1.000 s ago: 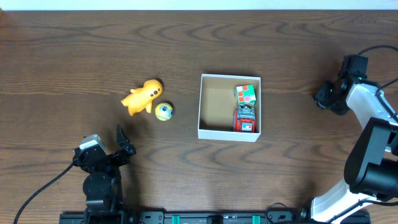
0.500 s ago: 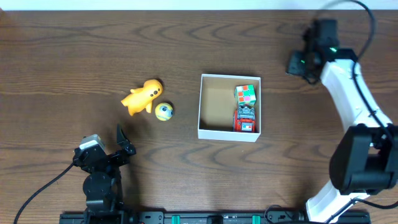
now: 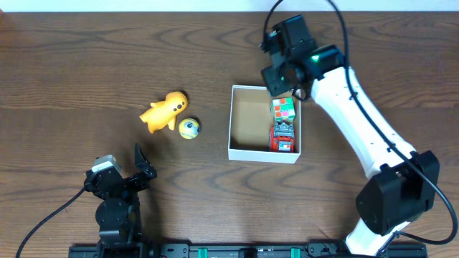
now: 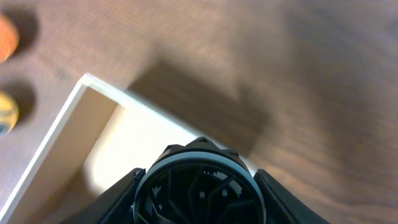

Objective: Pack container
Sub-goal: 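Carry the black wheel leftward over the box with the right gripper, then lower the wheel into the box and open the right gripper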

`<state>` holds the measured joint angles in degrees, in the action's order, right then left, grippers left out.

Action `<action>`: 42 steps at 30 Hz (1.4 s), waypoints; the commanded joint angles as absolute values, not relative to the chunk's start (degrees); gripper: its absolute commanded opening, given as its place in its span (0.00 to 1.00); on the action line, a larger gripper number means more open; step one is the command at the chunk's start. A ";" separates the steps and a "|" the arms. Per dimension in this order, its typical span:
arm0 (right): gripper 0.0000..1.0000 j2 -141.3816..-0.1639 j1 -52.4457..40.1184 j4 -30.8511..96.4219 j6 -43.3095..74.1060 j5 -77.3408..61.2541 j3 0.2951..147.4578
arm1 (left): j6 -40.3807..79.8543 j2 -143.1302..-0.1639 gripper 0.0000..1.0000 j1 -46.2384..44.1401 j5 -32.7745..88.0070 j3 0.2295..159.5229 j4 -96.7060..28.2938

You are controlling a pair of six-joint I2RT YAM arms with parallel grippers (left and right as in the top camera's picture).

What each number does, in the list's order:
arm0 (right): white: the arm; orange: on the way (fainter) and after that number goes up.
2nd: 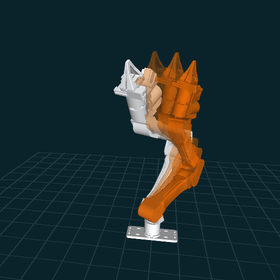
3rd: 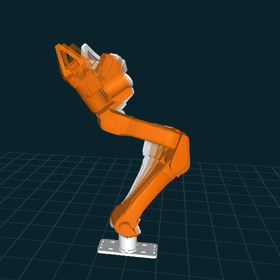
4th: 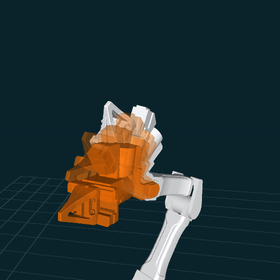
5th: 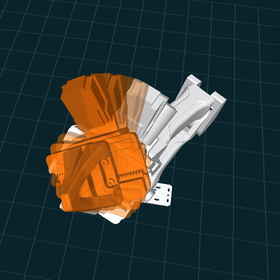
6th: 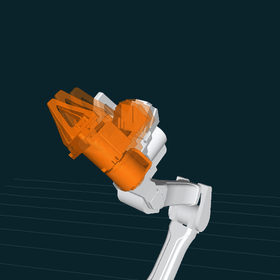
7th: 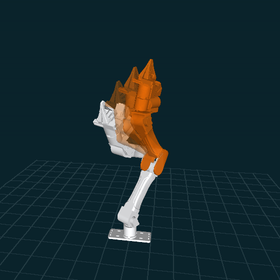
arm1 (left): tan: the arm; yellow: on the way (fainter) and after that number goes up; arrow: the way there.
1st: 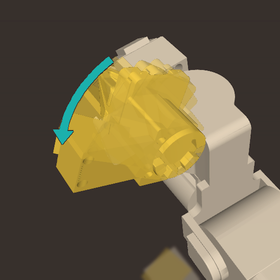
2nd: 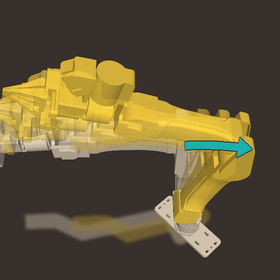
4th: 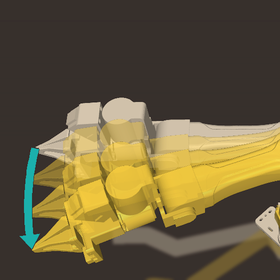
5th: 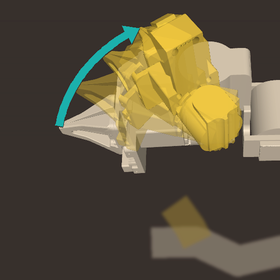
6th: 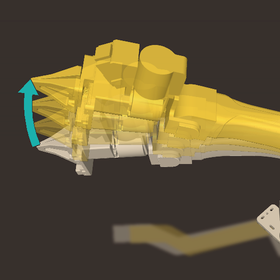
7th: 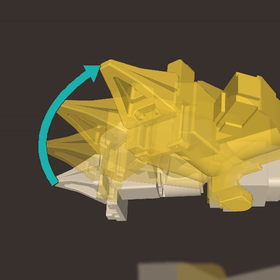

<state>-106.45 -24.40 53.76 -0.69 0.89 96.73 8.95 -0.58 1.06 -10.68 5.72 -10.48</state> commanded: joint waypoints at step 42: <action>0.59 -106.85 -23.70 57.63 -2.00 6.04 87.77 | 8.38 -0.23 0.98 0.89 -10.70 5.78 -10.44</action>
